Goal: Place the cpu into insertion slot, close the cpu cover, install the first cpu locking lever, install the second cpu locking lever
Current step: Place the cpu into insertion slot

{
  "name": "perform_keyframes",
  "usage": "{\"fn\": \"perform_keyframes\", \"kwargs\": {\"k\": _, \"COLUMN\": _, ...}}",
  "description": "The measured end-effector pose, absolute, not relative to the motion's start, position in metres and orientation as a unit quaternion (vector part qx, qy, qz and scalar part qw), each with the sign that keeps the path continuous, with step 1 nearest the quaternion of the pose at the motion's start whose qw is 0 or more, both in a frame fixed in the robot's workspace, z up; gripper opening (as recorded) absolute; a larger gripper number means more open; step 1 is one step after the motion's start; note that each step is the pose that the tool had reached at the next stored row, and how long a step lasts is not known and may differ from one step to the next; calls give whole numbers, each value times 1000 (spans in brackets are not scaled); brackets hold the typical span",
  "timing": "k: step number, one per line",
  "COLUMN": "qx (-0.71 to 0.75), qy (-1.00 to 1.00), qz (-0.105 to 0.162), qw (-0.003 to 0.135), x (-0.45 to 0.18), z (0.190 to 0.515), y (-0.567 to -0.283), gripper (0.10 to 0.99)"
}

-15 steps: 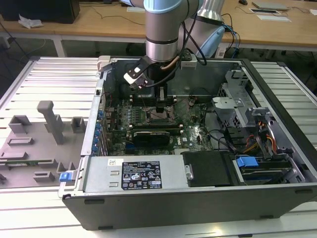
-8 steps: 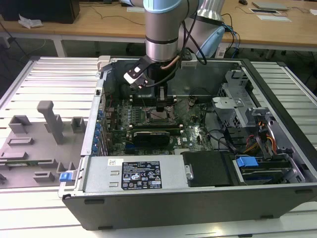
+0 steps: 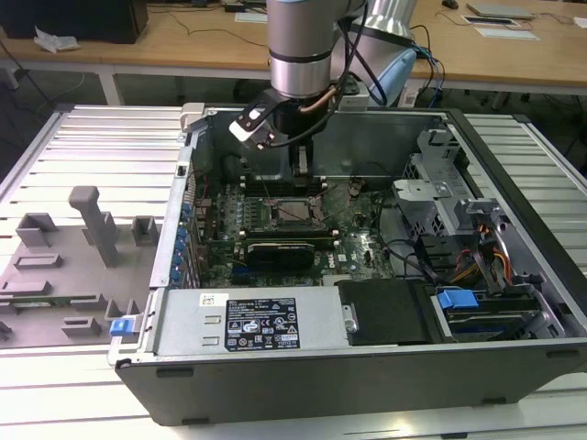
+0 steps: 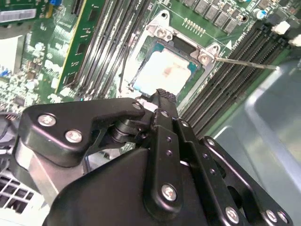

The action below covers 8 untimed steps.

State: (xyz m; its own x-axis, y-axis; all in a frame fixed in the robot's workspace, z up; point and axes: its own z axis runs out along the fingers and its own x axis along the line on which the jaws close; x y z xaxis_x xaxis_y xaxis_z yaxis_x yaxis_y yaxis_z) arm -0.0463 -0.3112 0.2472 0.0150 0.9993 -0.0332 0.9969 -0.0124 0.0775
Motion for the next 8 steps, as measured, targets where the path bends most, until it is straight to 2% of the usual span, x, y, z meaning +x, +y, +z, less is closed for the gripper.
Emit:
{"fn": "perform_keyframes", "kwargs": {"k": 3, "qx": 711, "qy": 702, "qz": 16, "qw": 39, "x": -46, "z": 247, "y": -311, "gripper": 106}}
{"fn": "perform_keyframes", "kwargs": {"k": 7, "qx": 712, "qy": 701, "qz": 26, "qw": 17, "x": -46, "z": 247, "y": -313, "gripper": 106}}
{"fn": "perform_keyframes", "kwargs": {"k": 8, "qx": 712, "qy": 701, "qz": 26, "qw": 17, "x": -46, "z": 247, "y": -314, "gripper": 106}}
